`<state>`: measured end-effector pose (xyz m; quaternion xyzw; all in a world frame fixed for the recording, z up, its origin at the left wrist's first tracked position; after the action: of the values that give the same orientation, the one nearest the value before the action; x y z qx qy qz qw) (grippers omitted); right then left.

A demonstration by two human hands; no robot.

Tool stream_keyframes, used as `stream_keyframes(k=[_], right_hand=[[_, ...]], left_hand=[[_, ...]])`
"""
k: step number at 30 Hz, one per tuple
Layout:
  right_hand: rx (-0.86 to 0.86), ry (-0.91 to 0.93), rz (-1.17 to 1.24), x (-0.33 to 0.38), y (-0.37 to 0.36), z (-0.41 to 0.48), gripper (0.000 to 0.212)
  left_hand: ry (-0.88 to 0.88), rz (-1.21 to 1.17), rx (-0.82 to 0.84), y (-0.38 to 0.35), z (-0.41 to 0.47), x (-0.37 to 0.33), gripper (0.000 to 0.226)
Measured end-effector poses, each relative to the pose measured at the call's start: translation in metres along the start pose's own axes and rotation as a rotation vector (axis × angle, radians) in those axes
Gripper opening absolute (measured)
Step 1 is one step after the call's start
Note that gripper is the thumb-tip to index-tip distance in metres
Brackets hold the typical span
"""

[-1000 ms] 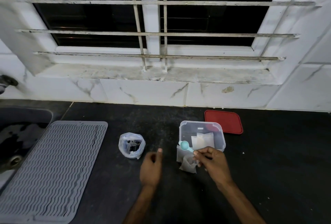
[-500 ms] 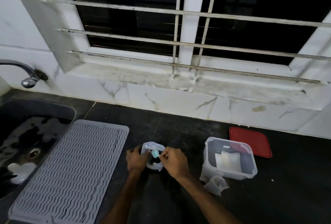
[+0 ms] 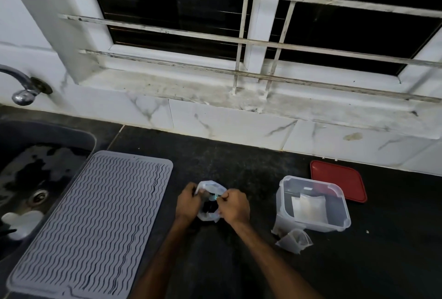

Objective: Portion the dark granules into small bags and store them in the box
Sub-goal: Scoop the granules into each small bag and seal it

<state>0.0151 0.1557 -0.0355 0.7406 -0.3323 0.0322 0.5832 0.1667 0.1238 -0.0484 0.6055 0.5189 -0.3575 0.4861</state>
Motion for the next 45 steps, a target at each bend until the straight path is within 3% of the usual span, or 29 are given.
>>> stream_keyframes(k=[3, 5, 9, 16, 23, 29, 32, 36, 40, 45], right_hand=[[0.029, -0.044, 0.085, -0.007, -0.007, 0.004, 0.024], [0.050, -0.061, 0.150, -0.008, -0.003, 0.002, 0.024], [0.081, -0.074, 0.248, -0.011, 0.002, -0.001, 0.022], [0.080, -0.071, 0.265, -0.011, 0.001, -0.006, 0.018], [0.090, -0.095, 0.274, -0.012, 0.001, -0.007, 0.017], [0.080, 0.049, 0.139, -0.012, 0.008, -0.011, 0.021], [0.012, 0.172, -0.065, -0.010, 0.018, -0.012, 0.018], [-0.007, 0.256, -0.198, -0.002, 0.025, -0.017, 0.013], [0.018, 0.219, -0.104, -0.003, 0.016, -0.019, 0.019], [0.076, 0.184, 0.012, -0.009, 0.010, -0.018, 0.033]], left_hand=[[-0.043, -0.059, -0.013, 0.000, 0.001, 0.003, 0.006], [-0.046, -0.076, 0.038, -0.003, -0.001, 0.001, 0.014], [0.055, -0.106, 0.111, -0.009, 0.000, 0.000, 0.019], [0.027, -0.137, -0.037, -0.007, -0.005, -0.004, 0.012], [0.116, -0.276, 0.040, -0.007, -0.005, -0.002, 0.022], [0.115, -0.321, -0.129, 0.000, -0.007, 0.007, 0.020], [0.169, -0.139, -0.158, 0.000, -0.009, 0.012, 0.038], [0.320, -0.003, -0.052, 0.000, -0.011, 0.037, 0.072], [0.213, -0.075, -0.054, -0.002, -0.018, 0.043, 0.024], [0.064, -0.054, 0.010, -0.007, -0.025, 0.026, 0.008]])
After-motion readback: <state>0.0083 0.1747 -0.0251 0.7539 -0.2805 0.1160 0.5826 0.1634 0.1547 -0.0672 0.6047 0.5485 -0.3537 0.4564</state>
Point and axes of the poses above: each hand's wrist, its own z-axis towards the middle knuckle, its own y-axis out of the back of the hand, x = y × z, the point moved 4 cm from there along z, towards the middle knuckle, and after that the axes turned 14 degrees about -z, right-handed, at the moved point
